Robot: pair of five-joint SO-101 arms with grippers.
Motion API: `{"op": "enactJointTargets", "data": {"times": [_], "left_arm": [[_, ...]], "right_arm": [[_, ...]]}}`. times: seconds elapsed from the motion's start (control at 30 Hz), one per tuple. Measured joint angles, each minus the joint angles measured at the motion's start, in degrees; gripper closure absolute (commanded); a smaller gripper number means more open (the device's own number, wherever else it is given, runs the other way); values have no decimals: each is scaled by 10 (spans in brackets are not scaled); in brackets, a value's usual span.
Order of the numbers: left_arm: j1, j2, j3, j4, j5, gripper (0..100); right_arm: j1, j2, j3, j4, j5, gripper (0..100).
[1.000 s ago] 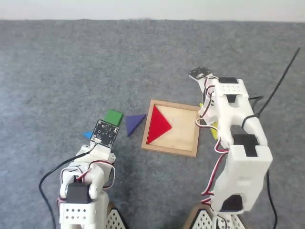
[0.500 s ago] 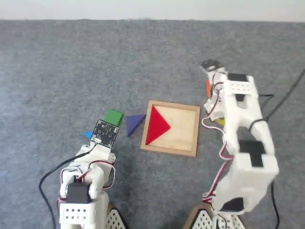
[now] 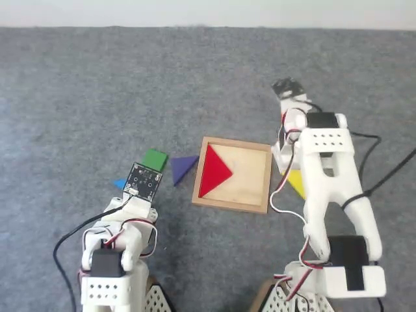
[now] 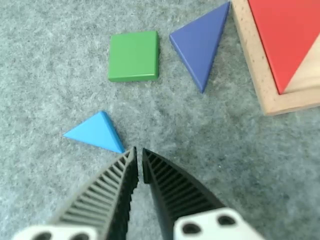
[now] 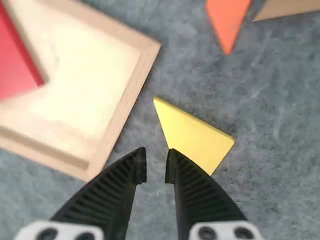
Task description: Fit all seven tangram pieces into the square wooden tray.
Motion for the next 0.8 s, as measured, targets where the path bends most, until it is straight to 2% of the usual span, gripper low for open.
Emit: {"op": "enactJointTargets", "data": {"times": [0.17, 0.3, 0.53, 0.8], "left_arm": [[0, 0, 0, 0, 0, 984], [0, 0, 0, 0, 0, 984], [0, 0, 0, 0, 0, 984], [0, 0, 0, 0, 0, 984]], "right_arm": [[49, 0, 47, 0, 120, 696], [71, 0, 85, -24, 170, 633], [74, 1, 123, -100, 183, 624], [88, 91, 120, -156, 209, 625]]}}
